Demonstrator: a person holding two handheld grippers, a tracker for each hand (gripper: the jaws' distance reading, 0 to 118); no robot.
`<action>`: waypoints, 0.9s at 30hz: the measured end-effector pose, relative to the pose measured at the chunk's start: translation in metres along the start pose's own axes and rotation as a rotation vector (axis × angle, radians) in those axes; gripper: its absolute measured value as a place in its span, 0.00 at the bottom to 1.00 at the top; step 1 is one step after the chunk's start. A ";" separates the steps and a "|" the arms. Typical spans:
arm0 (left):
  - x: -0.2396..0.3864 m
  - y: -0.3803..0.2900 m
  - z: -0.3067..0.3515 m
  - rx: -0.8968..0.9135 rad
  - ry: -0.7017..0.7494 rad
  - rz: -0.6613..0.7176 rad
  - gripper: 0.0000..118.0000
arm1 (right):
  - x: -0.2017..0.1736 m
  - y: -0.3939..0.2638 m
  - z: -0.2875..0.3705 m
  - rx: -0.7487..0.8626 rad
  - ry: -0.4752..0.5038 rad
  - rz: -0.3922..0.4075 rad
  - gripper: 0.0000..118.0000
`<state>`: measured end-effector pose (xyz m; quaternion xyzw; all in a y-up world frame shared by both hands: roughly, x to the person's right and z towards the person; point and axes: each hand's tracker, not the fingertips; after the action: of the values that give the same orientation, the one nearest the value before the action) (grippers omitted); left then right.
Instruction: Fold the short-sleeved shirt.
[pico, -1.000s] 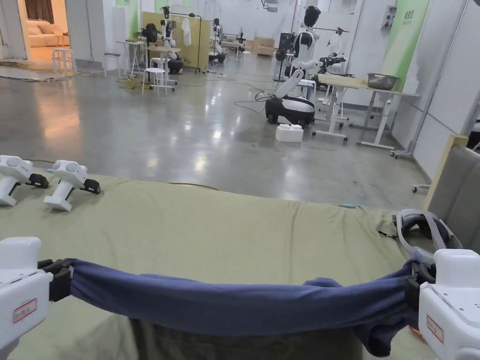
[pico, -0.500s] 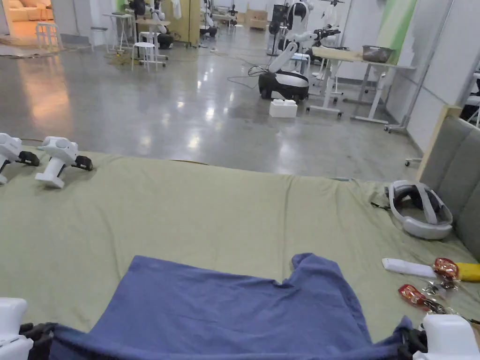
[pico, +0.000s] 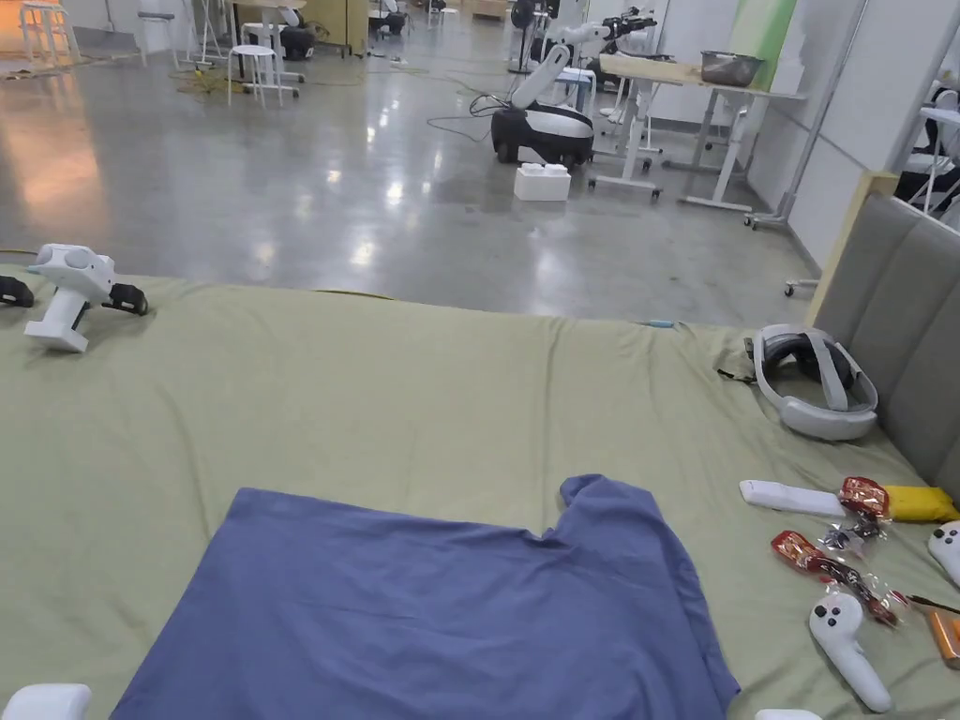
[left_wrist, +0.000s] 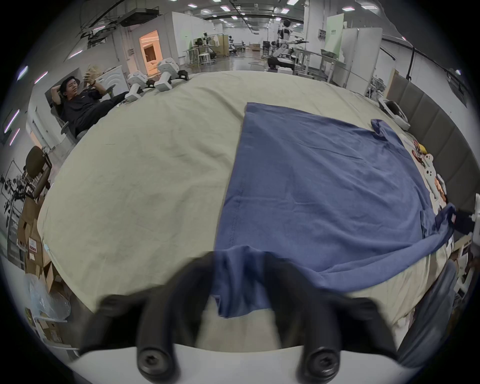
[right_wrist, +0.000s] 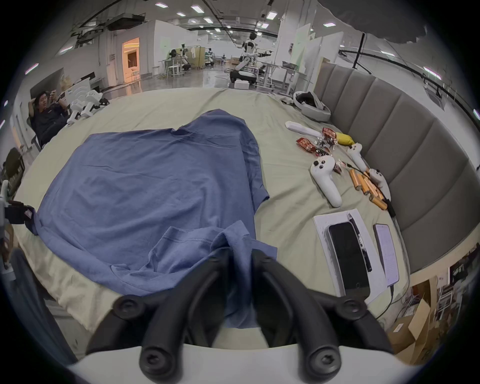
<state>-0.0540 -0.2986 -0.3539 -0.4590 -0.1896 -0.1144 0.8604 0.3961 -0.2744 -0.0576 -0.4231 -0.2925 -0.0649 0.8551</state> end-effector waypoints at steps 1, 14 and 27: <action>-0.003 0.002 0.003 0.003 -0.006 0.016 0.62 | 0.001 0.000 0.001 0.006 0.010 -0.010 0.30; 0.070 0.064 0.092 0.566 -0.129 0.008 0.60 | -0.072 0.074 0.090 0.604 0.073 -0.033 0.67; 0.123 0.064 0.129 0.832 -0.015 -0.037 0.02 | -0.130 0.088 0.094 0.813 0.076 -0.106 0.05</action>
<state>0.0520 -0.1579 -0.2835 -0.0695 -0.2339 -0.0400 0.9689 0.2789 -0.1645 -0.1456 -0.0326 -0.2841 -0.0036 0.9582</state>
